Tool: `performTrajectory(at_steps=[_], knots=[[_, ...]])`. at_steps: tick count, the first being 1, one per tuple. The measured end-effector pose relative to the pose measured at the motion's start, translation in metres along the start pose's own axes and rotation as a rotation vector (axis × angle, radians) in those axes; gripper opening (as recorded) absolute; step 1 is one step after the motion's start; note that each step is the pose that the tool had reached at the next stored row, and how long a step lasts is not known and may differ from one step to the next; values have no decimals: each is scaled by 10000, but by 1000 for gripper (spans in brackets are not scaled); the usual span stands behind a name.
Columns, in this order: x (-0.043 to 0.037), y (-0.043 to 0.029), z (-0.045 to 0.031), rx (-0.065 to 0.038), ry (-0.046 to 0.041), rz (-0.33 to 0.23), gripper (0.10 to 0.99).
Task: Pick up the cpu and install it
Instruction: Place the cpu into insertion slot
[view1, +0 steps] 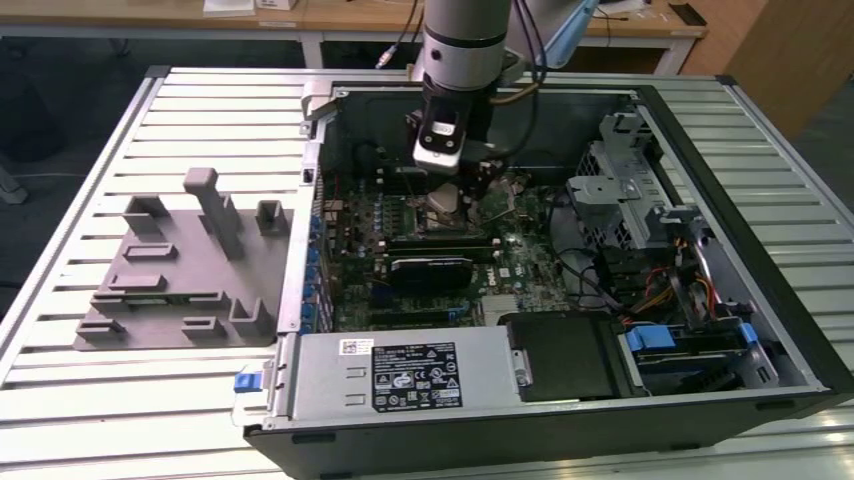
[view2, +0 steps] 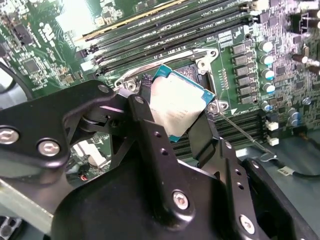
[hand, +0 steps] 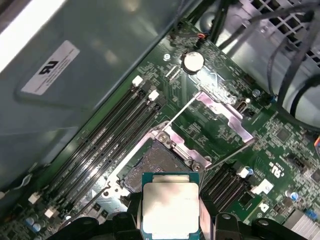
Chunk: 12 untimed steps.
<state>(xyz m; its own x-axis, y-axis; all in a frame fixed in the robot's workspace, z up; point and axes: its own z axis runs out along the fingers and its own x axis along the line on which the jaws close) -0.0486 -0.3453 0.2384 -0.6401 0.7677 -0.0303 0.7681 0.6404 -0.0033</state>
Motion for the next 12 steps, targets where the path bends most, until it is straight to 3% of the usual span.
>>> performTrajectory(at_steps=[12], knots=[[0,0,0,39,4,1254,541]])
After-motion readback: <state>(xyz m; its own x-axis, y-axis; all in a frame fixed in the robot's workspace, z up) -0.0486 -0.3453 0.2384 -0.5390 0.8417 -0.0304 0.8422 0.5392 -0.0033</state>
